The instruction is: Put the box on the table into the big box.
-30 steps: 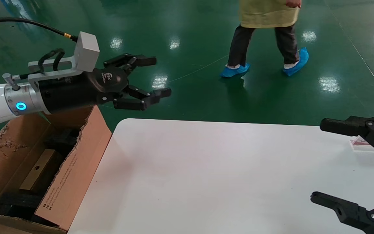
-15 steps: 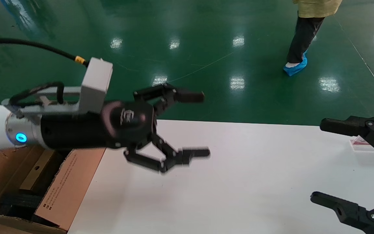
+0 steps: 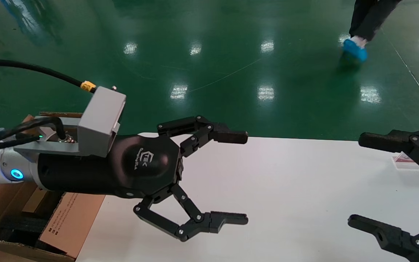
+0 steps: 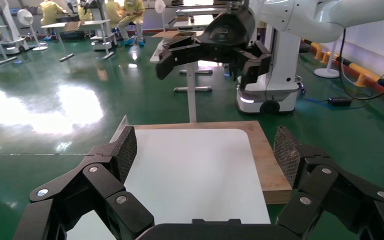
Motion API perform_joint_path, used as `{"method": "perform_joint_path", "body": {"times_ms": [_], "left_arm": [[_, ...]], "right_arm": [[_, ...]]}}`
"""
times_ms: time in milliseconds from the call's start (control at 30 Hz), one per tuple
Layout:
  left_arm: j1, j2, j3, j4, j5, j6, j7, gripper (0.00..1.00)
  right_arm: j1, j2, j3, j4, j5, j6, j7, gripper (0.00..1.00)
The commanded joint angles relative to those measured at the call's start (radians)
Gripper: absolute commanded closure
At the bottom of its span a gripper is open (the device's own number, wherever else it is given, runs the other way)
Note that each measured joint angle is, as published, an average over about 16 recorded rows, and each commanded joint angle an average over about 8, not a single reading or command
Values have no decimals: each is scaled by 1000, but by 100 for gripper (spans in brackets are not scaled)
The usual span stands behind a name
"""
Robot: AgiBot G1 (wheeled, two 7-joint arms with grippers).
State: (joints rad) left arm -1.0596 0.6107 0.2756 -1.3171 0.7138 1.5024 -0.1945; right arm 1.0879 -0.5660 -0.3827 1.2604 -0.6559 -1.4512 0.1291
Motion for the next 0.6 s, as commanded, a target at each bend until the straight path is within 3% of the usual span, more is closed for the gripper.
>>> {"method": "perform_joint_path", "body": {"times_ms": [33,600], "left_arm": [[-3,0,0,7,3,-1,2,0],[-14,0,3,31,15,-6,7,0]], "right_arm": [[0,0,0,0,0,0,0,0],[0,0,0,0,0,0,0,0]]}}
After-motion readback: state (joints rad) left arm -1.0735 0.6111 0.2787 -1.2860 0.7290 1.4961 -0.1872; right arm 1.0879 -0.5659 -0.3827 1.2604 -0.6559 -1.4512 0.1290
